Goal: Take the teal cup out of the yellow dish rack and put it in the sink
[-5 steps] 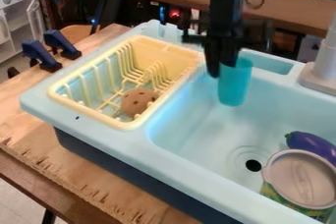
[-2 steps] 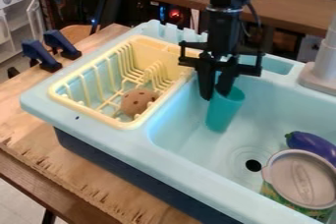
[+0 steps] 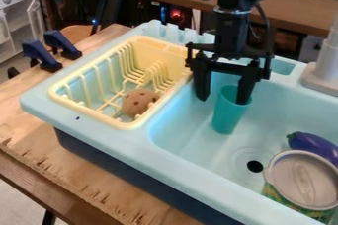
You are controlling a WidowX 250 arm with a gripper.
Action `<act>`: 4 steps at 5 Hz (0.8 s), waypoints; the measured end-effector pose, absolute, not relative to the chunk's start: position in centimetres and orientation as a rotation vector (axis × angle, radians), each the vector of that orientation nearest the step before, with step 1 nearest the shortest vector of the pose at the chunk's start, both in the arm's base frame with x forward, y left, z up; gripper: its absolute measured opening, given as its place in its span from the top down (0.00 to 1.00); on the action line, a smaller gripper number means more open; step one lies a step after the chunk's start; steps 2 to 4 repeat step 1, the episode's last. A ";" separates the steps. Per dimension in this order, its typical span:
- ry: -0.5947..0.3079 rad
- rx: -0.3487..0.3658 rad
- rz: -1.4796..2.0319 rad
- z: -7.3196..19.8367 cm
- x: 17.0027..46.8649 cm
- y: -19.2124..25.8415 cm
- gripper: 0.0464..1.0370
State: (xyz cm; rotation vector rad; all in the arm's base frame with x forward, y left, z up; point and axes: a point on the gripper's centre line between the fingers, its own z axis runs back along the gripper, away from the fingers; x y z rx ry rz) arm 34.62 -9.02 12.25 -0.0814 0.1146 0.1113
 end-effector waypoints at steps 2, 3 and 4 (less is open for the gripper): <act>0.101 -0.065 0.118 13.0 34.7 -9.1 0.03; 0.101 -0.065 0.118 13.0 34.7 -9.1 0.03; 0.101 -0.065 0.118 13.0 34.7 -9.1 0.03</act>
